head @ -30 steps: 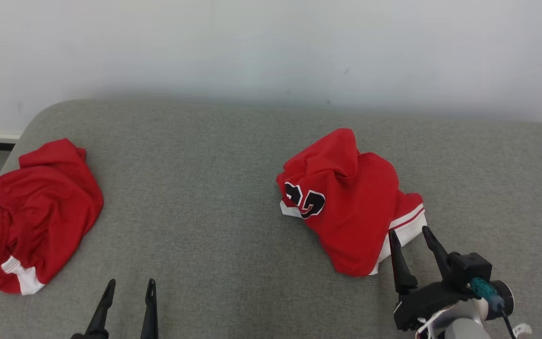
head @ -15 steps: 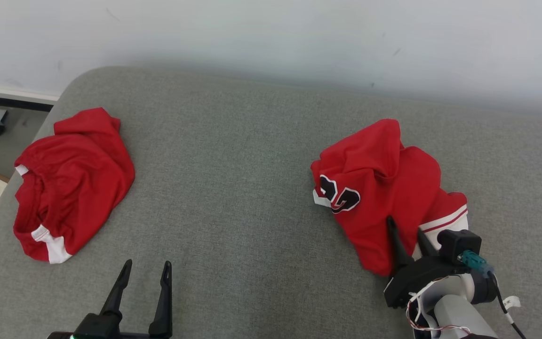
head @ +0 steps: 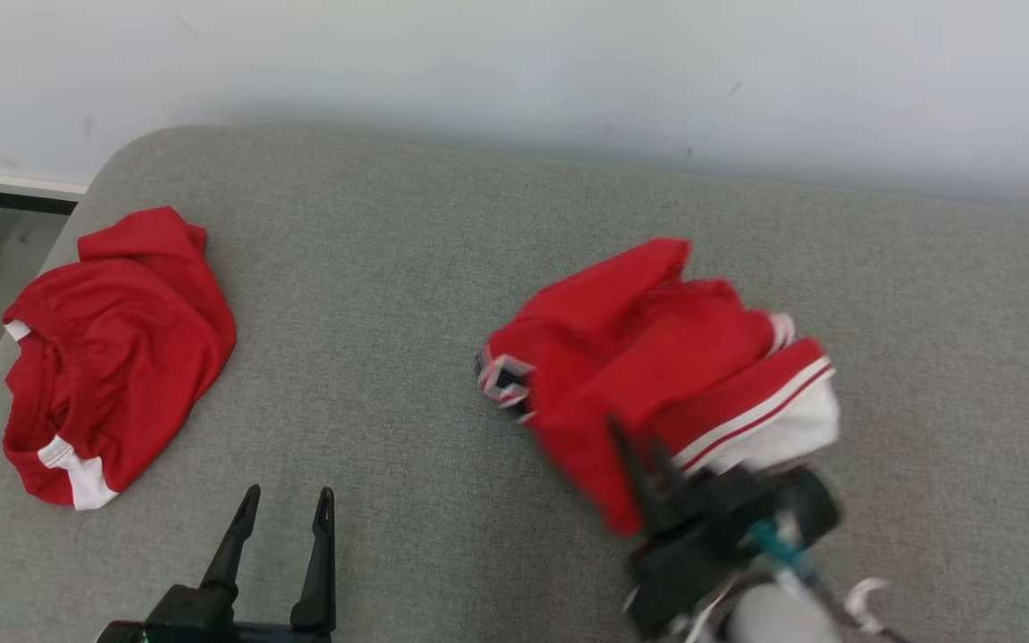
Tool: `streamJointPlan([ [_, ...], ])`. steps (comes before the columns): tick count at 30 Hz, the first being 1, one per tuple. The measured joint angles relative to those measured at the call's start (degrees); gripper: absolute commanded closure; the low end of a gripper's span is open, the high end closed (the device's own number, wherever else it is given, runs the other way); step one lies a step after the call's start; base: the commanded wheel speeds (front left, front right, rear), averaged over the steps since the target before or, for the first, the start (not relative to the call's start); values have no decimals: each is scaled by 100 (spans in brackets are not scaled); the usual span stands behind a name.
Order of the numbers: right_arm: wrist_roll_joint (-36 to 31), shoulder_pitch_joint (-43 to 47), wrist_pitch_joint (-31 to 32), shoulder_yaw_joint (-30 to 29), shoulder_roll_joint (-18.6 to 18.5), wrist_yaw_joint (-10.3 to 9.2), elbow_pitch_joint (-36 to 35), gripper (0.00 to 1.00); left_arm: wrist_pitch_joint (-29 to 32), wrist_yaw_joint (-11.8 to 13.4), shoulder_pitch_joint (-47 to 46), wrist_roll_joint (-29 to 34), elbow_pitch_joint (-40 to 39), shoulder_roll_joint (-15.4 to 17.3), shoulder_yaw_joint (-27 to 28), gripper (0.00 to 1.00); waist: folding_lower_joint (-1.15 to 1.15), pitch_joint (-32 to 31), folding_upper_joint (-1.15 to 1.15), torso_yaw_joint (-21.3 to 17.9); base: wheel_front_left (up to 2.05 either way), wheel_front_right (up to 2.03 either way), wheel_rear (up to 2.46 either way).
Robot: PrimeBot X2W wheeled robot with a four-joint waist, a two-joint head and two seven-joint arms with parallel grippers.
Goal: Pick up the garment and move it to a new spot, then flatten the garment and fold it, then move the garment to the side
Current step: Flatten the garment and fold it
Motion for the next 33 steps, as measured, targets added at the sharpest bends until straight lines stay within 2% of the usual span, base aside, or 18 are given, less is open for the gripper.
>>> streamJointPlan([
  [4, -180, 81, 0, 1222, -86, 0, 56, 100, 0, 0, -5, -47, 36, -13, -67, 0, 0, -15, 0, 12, 0, 0, 0],
  [5, -186, 82, 1, 1823, -149, 0, 339, 100, 0, 0, -5, -68, 59, -30, -113, 0, 0, -26, 0, 28, 0, 0, 0],
  [9, 29, 90, 1, 2258, -129, 1, 824, 100, 0, 0, -5, -89, 94, -37, -167, 0, 0, -54, 0, 70, 0, 0, 0],
  [11, 253, 82, 3, 2270, -104, 1, 1092, 100, 0, 0, -2, -125, 118, -38, -172, 0, 0, -80, 0, 95, 0, 0, 0],
  [12, 333, 62, 4, 2245, -100, 1, 1165, 75, 0, 0, 2, -136, 121, -38, -166, 0, -1, -94, 0, 103, 0, 0, 0],
  [13, 392, 41, 3, 2208, -93, 1, 1151, 11, 0, 0, 5, -143, 121, -38, -154, 0, 0, -105, 0, 106, 0, 0, 0],
  [14, 447, 25, 3, 2169, -74, 1, 1096, 0, 0, 0, 10, -149, 121, -40, -138, 0, 0, -115, 0, 102, 0, 0, 0],
  [22, 539, 475, 2, 1451, -22, 1, -15, 0, 0, 0, 185, -178, 138, -24, 0, 0, -1, -270, 0, -48, 0, 0, 0],
  [27, 465, 990, 1, 854, -144, 0, -787, 0, 0, 0, 268, -191, 109, 15, 24, 0, -1, -378, 0, -182, 0, 0, 0],
  [33, 386, 1230, 0, 34, -191, 0, -937, 0, 0, 0, 281, -158, 48, 48, 97, 0, -1, -444, 0, -342, 0, 0, 0],
])
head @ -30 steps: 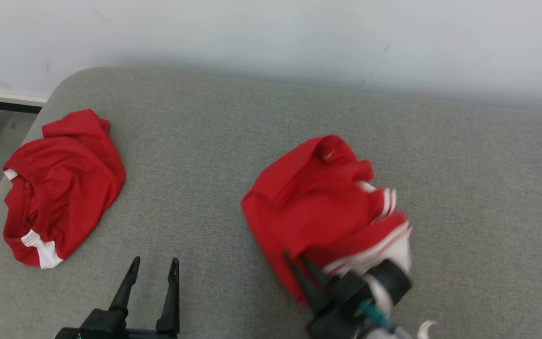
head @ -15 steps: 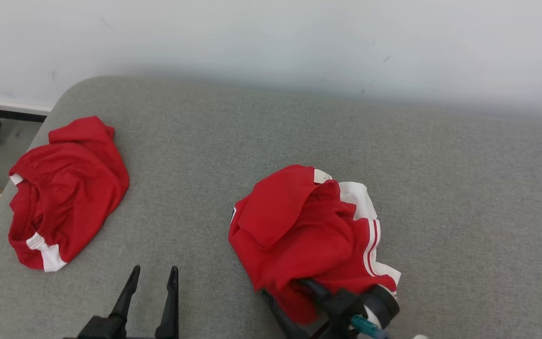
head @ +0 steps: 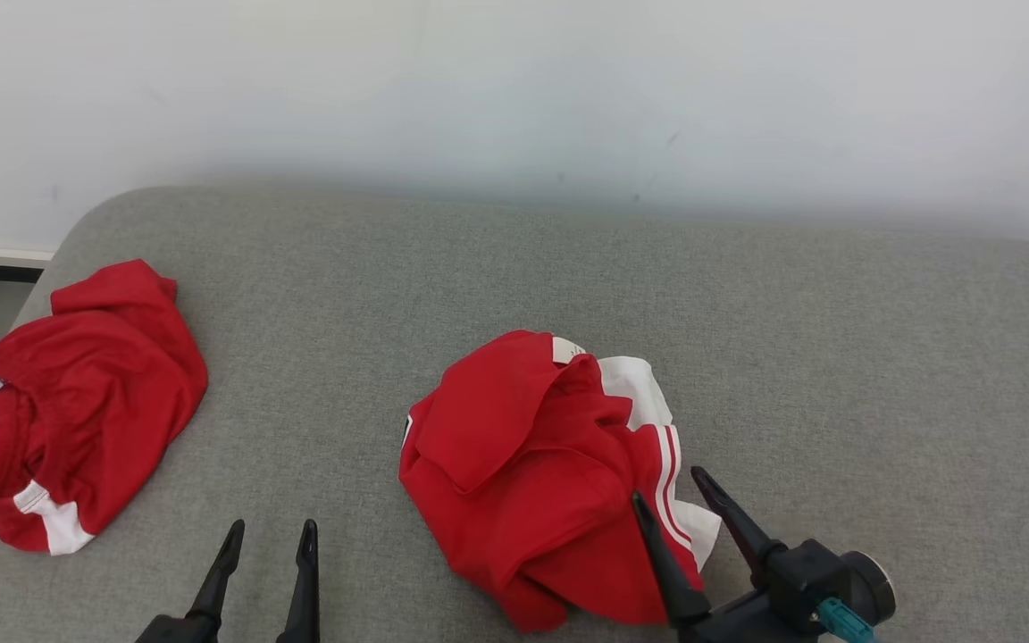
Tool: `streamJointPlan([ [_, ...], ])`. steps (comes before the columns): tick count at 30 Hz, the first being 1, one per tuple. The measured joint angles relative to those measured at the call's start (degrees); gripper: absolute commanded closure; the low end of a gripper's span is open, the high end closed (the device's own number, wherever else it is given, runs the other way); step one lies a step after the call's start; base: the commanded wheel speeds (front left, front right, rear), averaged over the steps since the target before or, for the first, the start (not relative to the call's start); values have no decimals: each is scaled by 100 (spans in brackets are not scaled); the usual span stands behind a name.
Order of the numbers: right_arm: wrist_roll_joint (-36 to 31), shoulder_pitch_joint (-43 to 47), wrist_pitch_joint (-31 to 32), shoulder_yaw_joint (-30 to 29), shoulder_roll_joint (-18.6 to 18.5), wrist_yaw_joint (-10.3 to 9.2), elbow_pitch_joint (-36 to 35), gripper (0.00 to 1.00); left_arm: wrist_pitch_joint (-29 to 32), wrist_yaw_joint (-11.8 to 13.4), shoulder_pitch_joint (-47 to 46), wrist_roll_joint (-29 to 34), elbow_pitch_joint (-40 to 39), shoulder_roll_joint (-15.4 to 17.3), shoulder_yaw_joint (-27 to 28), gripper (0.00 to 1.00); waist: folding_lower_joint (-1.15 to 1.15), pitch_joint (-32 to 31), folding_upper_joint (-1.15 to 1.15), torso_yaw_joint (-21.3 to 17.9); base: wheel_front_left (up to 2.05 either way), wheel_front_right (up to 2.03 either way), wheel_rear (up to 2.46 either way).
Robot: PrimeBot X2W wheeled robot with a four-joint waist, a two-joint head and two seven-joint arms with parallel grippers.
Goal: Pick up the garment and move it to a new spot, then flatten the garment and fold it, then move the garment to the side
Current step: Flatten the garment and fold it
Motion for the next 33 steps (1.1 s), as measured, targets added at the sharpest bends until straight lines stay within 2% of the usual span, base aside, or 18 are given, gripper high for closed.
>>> streamJointPlan([
  [9, -9, -602, 0, -567, 101, 1, 1000, 0, 0, 0, -10, -1, 20, 22, 3, 0, 0, 32, 0, 61, 0, 0, 0],
  [14, 316, -1079, -1, -480, 160, 0, 2075, 0, 0, 0, -16, -10, 33, 22, 14, 0, 0, 93, 0, 164, 0, 0, 0],
  [15, 420, -1138, 1, -392, 165, 0, 2294, 30, 0, 0, -16, -11, 36, 23, 22, 0, 0, 108, 0, 180, 0, 0, 0],
  [16, 547, -1191, 4, -339, 179, 1, 2392, 96, 0, 0, -16, -12, 37, 23, 31, 0, 0, 124, 0, 192, 0, 0, 0],
  [17, 625, -1262, 3, -314, 186, 0, 2418, 100, 0, 0, -17, -13, 41, 21, 48, 0, 0, 139, 0, 200, 0, 0, 0],
  [23, 669, -1293, 4, -492, 176, 1, 1972, 100, 0, 0, -10, -35, 40, 7, 198, 0, 0, 164, 0, 109, 0, 0, 0],
  [33, 56, -831, 3, -1677, -257, 1, 611, 100, 0, 0, -45, -41, 0, -59, 156, 0, 0, 226, 0, -206, 0, 0, 0],
])
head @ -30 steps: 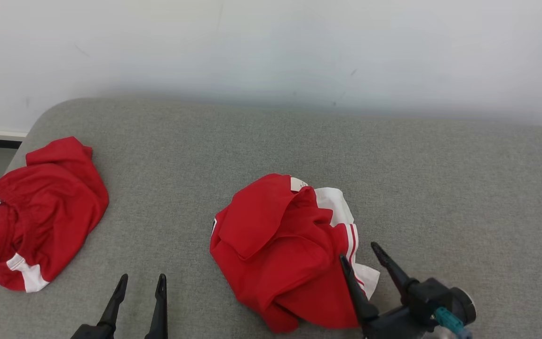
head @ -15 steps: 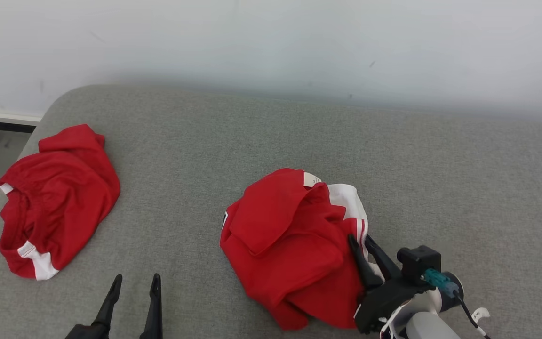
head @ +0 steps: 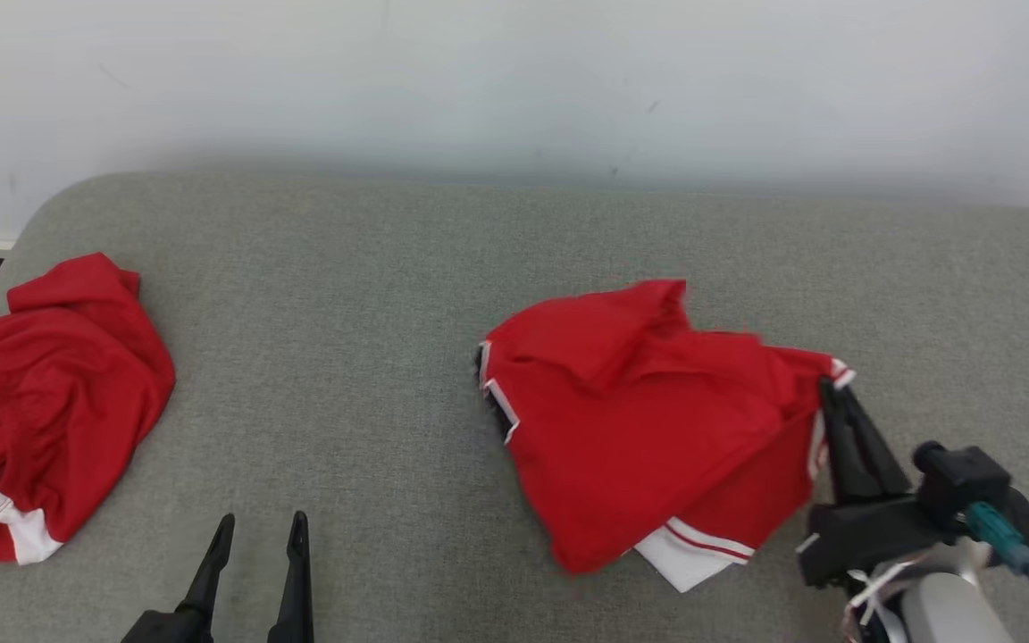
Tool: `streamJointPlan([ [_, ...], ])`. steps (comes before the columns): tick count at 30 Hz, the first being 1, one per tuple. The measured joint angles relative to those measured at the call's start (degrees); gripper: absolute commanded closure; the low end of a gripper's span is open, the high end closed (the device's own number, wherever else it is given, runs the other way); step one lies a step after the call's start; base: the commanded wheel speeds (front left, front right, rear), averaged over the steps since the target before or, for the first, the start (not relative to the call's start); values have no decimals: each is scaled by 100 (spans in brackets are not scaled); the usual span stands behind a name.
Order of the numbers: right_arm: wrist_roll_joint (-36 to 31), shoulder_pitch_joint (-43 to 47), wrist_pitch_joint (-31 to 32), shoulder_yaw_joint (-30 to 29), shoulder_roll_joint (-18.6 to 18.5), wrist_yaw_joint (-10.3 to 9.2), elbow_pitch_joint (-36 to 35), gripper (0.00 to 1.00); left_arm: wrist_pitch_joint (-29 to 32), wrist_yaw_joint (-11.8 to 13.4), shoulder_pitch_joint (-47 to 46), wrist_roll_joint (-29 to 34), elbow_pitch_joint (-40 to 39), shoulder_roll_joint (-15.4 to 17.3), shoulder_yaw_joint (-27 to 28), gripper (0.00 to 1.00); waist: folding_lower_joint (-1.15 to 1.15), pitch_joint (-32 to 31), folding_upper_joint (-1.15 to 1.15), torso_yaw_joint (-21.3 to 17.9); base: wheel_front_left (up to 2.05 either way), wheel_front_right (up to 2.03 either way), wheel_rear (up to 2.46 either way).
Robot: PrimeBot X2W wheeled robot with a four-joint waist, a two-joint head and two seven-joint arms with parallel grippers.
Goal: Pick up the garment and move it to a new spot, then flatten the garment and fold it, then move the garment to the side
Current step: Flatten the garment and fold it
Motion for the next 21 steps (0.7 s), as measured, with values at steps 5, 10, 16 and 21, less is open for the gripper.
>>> streamJointPlan([
  [5, -234, 214, 0, -464, -31, 0, 65, 100, 0, 0, -62, 0, 7, -29, -40, 0, 0, 34, 0, -37, 0, 0, 0],
  [10, -237, 181, 0, -543, 103, 0, 444, 32, 0, 0, -63, 0, 33, -37, -56, 0, 0, -6, 0, -44, 0, 0, 0],
  [16, -298, 132, -1, -753, 194, 0, 444, 0, 0, 0, 39, 0, 64, -46, -49, 0, 0, -92, 0, -43, 0, 0, 0],
  [21, -305, 699, -2, -1336, 364, 0, -314, 0, 0, 0, 144, 1, 42, -47, -55, 0, 0, -202, 0, -49, 0, 0, 0],
])
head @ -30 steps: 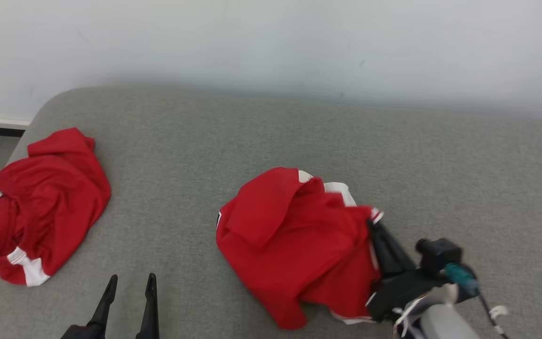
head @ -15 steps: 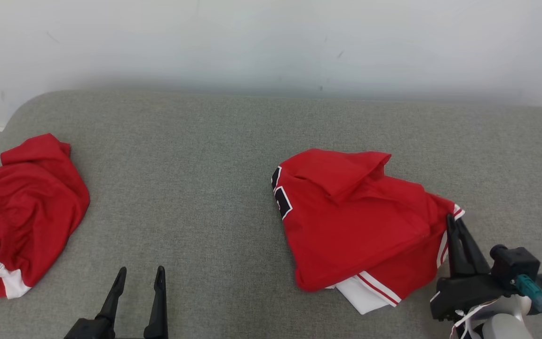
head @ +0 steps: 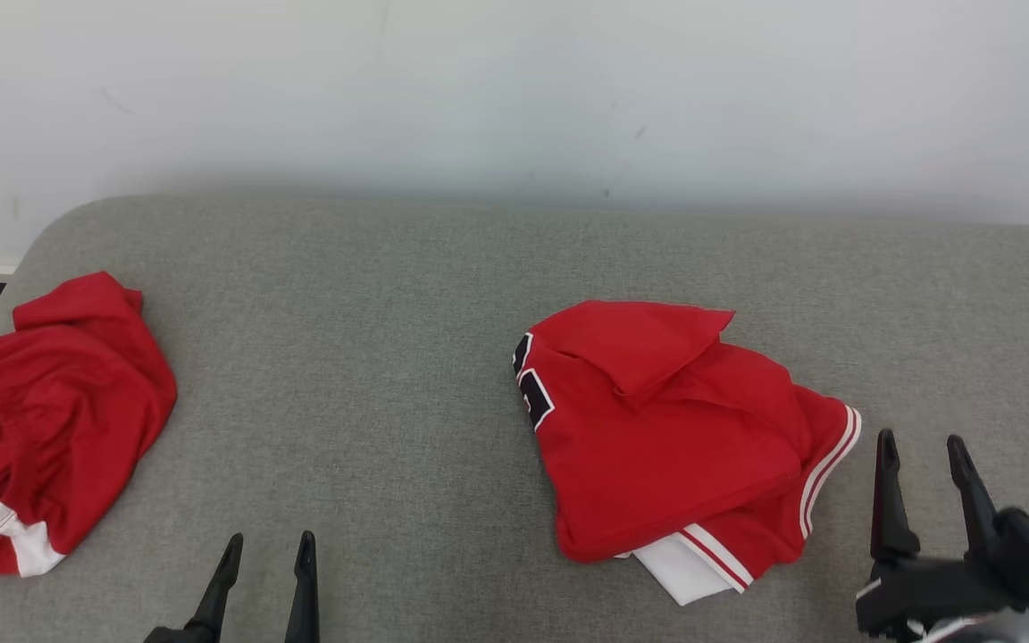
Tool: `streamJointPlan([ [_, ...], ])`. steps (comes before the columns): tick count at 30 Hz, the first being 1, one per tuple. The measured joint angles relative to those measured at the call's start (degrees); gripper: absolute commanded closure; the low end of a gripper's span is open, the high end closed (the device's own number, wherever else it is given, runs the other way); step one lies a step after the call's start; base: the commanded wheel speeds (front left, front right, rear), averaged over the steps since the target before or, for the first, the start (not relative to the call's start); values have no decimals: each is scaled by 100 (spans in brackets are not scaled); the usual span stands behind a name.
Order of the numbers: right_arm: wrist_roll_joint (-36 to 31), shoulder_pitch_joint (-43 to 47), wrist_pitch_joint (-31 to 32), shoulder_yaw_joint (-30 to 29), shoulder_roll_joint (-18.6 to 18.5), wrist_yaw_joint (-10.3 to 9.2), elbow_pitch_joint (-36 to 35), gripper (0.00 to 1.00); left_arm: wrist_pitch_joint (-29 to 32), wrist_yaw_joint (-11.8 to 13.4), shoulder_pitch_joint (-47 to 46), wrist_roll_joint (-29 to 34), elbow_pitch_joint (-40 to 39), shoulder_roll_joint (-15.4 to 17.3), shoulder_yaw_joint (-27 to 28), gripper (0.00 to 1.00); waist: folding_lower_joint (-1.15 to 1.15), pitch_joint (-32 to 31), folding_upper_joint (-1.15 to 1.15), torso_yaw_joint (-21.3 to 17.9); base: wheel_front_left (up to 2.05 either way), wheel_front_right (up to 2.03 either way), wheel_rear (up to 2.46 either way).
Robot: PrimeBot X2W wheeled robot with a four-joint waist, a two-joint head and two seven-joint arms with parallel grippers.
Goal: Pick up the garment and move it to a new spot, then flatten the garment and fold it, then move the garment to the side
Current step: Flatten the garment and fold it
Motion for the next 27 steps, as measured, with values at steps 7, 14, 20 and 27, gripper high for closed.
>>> streamJointPlan([
  [7, 299, 708, -1, 282, 77, 0, -801, 0, 0, 0, 6, 49, -69, -3, -103, 0, 0, -15, 0, -163, 0, 0, 0],
  [14, 576, 940, 0, 787, 88, 0, -982, 0, 0, 0, -141, 201, -113, 52, -605, 0, 0, 61, 0, -379, 0, 0, 0],
  [20, 681, 818, 0, 991, 93, 0, -931, 0, 0, 0, -694, 301, 36, 215, -1866, 0, 0, 202, 0, -571, 0, 0, 0],
  [27, 786, 676, 0, 1061, 91, 0, -867, 0, 0, 0, -1508, 363, 476, 354, -3016, 0, 0, 377, 0, -868, 0, 0, 0],
])
